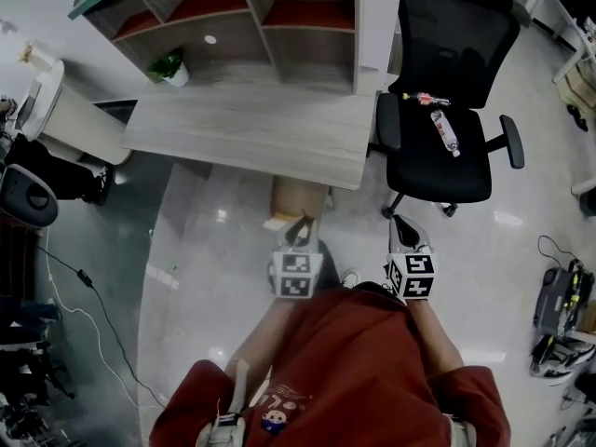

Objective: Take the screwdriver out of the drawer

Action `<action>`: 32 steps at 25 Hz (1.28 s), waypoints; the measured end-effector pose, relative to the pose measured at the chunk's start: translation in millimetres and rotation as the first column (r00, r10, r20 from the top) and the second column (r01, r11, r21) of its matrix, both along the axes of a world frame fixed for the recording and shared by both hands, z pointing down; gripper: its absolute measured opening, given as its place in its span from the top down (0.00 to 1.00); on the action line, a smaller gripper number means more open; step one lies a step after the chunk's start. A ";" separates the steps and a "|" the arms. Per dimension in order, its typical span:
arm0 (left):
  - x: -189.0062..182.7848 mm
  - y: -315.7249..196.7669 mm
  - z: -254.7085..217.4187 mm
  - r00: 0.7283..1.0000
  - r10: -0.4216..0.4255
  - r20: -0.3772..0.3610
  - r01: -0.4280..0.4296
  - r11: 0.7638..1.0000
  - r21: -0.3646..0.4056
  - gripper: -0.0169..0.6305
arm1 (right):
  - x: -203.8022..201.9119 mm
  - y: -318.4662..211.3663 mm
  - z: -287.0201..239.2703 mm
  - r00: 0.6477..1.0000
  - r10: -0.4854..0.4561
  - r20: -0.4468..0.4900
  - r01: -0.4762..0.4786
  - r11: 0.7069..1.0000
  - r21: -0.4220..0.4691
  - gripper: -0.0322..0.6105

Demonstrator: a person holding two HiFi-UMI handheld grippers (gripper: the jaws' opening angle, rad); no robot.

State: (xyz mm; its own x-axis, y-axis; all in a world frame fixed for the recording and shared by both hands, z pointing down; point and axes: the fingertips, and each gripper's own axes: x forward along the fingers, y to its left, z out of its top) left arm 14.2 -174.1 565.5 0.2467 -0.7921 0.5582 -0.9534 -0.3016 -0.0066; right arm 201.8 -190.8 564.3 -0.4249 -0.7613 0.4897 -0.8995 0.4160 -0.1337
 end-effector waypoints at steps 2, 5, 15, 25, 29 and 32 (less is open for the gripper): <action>-3.1 -1.6 -1.6 1.000 -0.005 0.005 0.005 1.000 0.001 0.89 | -3.6 -2.9 -2.2 1.000 -0.005 0.001 0.005 1.000 0.007 0.95; -6.8 -1.9 -1.0 1.000 -0.008 0.007 0.008 1.000 0.002 0.89 | -8.0 -5.2 -2.2 1.000 -0.012 0.003 0.012 1.000 0.011 0.95; -2.7 -4.5 4.2 1.000 -0.007 0.018 0.007 1.000 -0.020 0.89 | -3.9 -6.3 2.7 1.000 -0.011 0.011 0.011 1.000 -0.006 0.95; 2.2 -7.8 2.8 1.000 0.008 0.023 -0.007 1.000 -0.021 0.89 | -3.9 -5.3 5.7 1.000 -0.021 0.003 0.021 1.000 -0.012 0.95; 2.3 -6.3 4.6 1.000 0.012 0.024 -0.011 1.000 -0.027 0.89 | -5.6 -3.7 7.0 0.999 -0.033 -0.008 0.033 0.999 -0.020 0.95; 1.8 -5.3 8.6 1.000 0.013 0.025 -0.012 0.999 -0.035 0.89 | -6.4 -2.7 8.0 0.999 -0.035 -0.005 0.034 0.999 -0.019 0.95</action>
